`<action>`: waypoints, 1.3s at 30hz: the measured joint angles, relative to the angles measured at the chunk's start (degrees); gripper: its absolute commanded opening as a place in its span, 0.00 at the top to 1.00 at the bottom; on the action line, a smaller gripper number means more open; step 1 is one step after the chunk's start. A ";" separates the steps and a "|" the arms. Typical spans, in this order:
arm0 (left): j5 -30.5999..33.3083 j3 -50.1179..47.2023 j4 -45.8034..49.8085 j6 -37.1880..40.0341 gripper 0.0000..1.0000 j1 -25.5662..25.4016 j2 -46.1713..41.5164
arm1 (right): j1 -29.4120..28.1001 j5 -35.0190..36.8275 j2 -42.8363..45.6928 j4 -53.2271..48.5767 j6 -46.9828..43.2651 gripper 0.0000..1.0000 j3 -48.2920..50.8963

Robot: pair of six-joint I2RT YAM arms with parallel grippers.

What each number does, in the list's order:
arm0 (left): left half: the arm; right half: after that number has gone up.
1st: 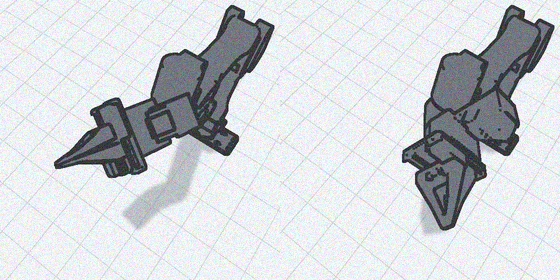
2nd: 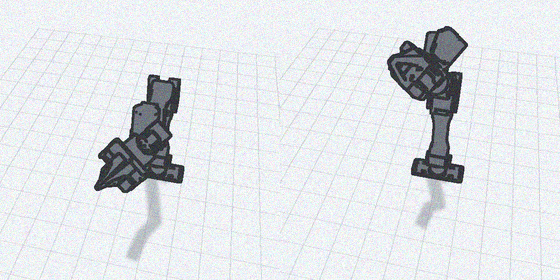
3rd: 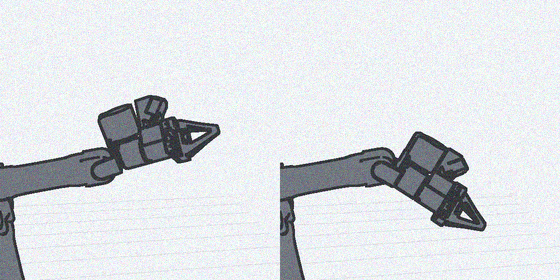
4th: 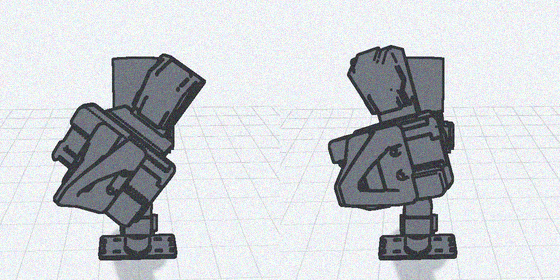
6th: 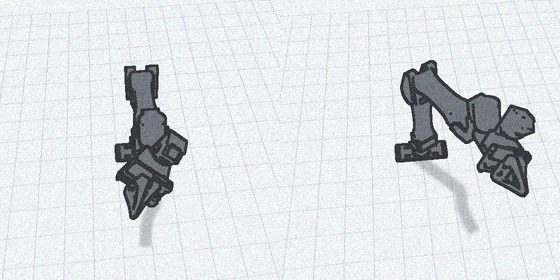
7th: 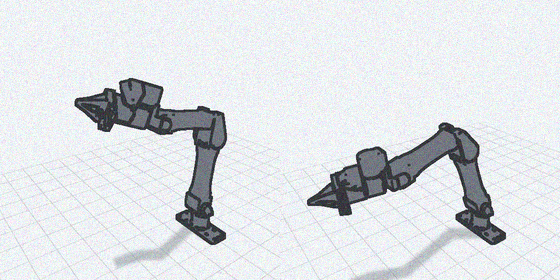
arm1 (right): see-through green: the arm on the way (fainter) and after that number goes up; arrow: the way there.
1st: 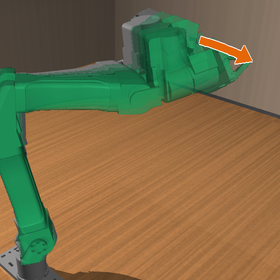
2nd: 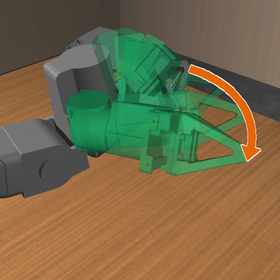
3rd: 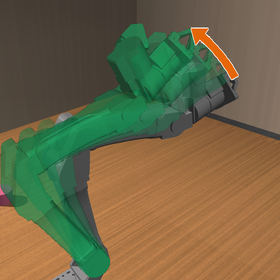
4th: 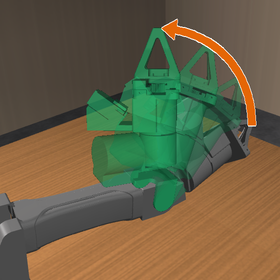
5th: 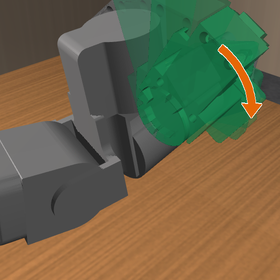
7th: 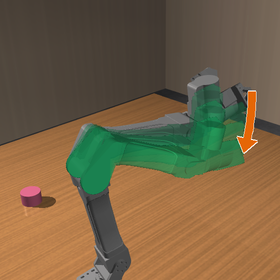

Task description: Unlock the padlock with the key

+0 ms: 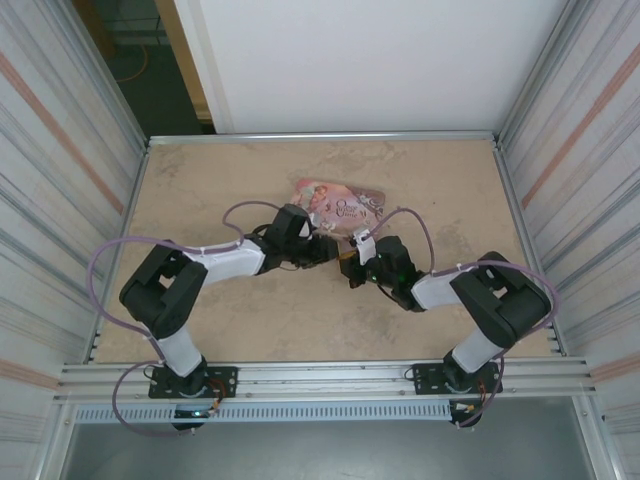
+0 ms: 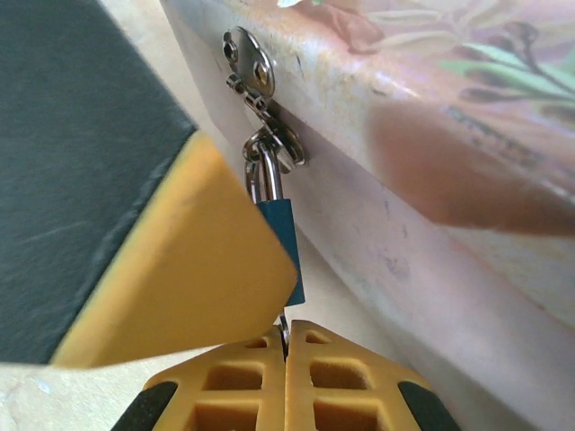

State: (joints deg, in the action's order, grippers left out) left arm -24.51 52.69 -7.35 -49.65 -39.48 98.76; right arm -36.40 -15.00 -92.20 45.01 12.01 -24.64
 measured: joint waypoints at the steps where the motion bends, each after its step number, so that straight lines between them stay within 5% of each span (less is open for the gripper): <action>1: -0.42 -0.26 0.00 -0.33 0.57 -0.24 0.22 | 0.00 0.09 -0.70 0.70 0.37 1.00 0.35; 16: 0.55 -3.82 0.07 0.33 0.39 -0.59 -2.56 | -0.33 0.46 -8.00 11.93 4.15 1.00 3.34; 32: 13.29 -13.55 6.36 10.64 0.22 2.12 -36.96 | -0.76 1.25 -4.33 5.29 5.57 1.00 2.49; 39: 15.28 -21.20 7.08 9.75 0.19 5.27 -45.46 | -0.76 0.57 -1.79 -2.34 7.10 1.00 -0.09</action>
State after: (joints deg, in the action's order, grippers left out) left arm -9.23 31.48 -0.27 -39.90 -34.22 53.30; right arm -37.17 -14.44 -94.00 42.68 19.11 -24.73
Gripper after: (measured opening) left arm 0.807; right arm 0.054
